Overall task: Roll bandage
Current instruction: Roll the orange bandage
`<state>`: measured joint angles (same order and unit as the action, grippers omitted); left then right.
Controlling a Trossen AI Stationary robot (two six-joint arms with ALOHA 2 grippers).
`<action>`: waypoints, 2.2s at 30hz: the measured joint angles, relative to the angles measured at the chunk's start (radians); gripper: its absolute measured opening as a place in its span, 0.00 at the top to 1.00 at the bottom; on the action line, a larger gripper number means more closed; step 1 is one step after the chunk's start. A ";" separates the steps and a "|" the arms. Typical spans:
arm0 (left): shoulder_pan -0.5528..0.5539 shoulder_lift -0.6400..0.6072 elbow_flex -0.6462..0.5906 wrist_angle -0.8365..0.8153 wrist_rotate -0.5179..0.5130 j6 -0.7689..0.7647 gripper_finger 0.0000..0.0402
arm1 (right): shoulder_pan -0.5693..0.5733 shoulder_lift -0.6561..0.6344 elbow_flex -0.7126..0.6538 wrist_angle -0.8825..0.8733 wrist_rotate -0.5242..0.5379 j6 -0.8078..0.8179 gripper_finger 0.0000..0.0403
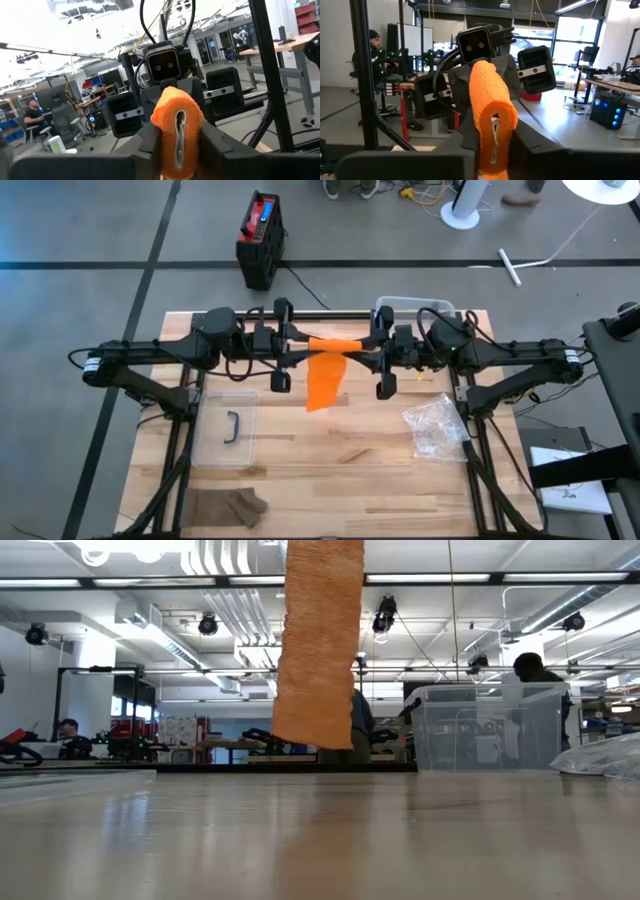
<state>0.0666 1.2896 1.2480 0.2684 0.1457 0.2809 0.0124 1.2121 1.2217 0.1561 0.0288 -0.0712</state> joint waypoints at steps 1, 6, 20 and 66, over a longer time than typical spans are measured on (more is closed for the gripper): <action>0.000 0.000 0.000 -0.002 0.000 -0.013 0.79 | 0.000 0.000 0.001 -0.002 0.000 -0.004 0.91; 0.001 -0.013 0.000 -0.010 -0.003 -0.137 0.64 | 0.000 0.000 0.027 -0.030 -0.001 -0.043 0.88; 0.010 0.030 0.081 -0.146 0.001 -0.135 0.26 | 0.000 0.009 0.048 -0.055 -0.003 -0.087 0.88; 0.010 0.097 0.271 -0.400 0.002 -0.177 0.82 | 0.000 0.012 0.048 -0.075 -0.011 -0.085 0.45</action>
<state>0.0765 1.3869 1.5188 -0.1314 0.1474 0.1035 0.0129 1.2245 1.2701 0.0814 0.0174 -0.1560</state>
